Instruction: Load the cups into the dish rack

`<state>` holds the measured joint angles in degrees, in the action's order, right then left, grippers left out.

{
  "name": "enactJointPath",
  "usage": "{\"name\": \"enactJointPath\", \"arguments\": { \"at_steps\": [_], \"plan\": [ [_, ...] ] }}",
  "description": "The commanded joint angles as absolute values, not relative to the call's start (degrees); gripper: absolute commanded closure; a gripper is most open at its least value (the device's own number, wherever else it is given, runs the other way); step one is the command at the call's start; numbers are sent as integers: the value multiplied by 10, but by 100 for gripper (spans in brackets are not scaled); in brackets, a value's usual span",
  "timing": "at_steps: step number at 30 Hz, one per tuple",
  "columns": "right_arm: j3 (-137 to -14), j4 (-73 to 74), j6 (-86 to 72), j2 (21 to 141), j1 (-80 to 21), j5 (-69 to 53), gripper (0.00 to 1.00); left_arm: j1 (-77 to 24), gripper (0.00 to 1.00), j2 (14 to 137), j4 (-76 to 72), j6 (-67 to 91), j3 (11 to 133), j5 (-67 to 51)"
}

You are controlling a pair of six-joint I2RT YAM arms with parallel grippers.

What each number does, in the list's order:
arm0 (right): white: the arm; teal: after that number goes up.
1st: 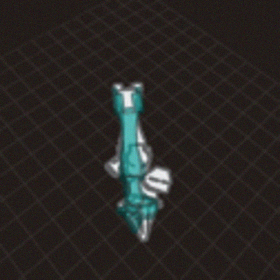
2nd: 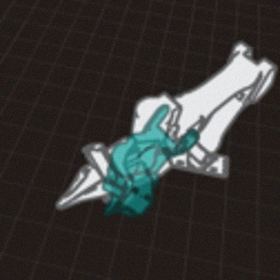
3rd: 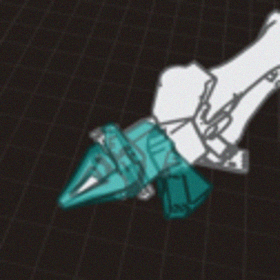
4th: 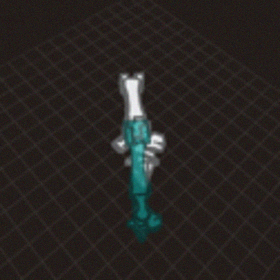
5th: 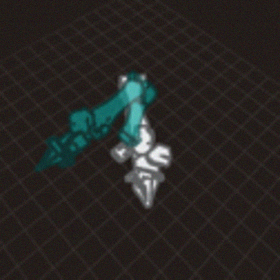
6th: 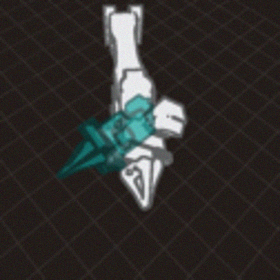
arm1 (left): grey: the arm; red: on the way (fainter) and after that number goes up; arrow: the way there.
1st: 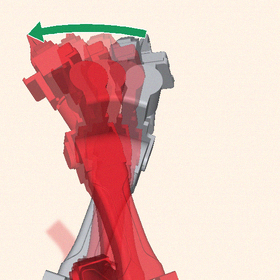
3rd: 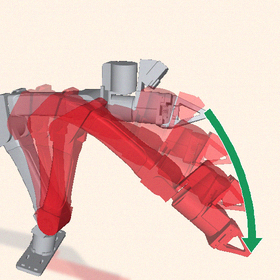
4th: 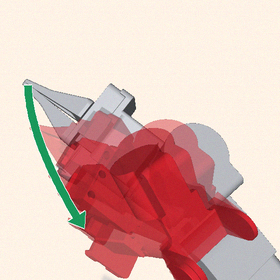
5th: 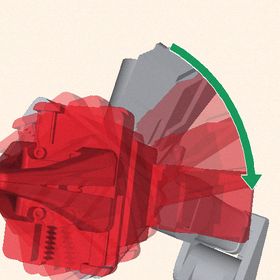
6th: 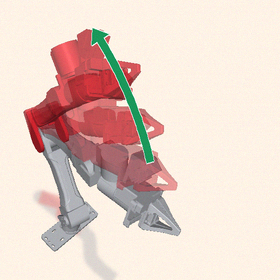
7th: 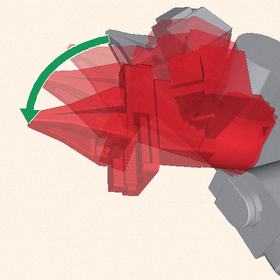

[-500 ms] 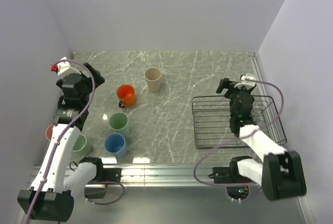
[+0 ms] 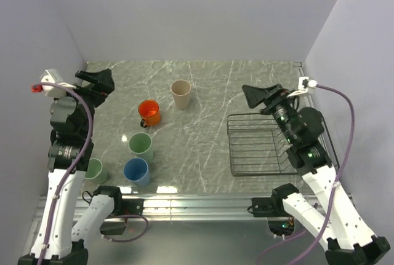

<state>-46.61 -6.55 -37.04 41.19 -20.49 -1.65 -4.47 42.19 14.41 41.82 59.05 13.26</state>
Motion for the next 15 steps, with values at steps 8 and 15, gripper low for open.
{"name": "enactJointPath", "arguments": {
  "at_steps": [8, 15],
  "plan": [
    [-491, 247, -383, 447, -180, -123, 0, -84, 1, 769, 267, 389, 871, 89],
    [-551, 316, -343, 486, -180, -156, 0, -167, 17, 1031, 409, 330, 1113, 92]
  ]
}}
